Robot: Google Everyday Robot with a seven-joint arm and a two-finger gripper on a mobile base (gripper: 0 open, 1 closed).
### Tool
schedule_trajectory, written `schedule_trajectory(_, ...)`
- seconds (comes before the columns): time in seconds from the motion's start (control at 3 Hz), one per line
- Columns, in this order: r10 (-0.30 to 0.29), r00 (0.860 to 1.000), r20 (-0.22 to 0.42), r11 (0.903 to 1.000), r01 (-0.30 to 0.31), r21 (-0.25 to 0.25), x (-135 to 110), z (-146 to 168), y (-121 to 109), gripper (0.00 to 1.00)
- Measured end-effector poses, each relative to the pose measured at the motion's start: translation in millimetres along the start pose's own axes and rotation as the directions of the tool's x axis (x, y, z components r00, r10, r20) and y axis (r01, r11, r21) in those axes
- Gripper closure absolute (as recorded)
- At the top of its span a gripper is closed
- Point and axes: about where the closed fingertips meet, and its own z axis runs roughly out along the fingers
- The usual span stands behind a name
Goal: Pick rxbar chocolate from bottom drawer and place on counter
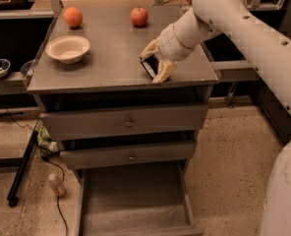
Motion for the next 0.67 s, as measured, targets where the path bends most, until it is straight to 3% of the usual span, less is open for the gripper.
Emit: schedule_trajectory(0.67,0.000,1.000,0.000,1.0000,0.000,0.000,0.0,0.2,0.0,0.00)
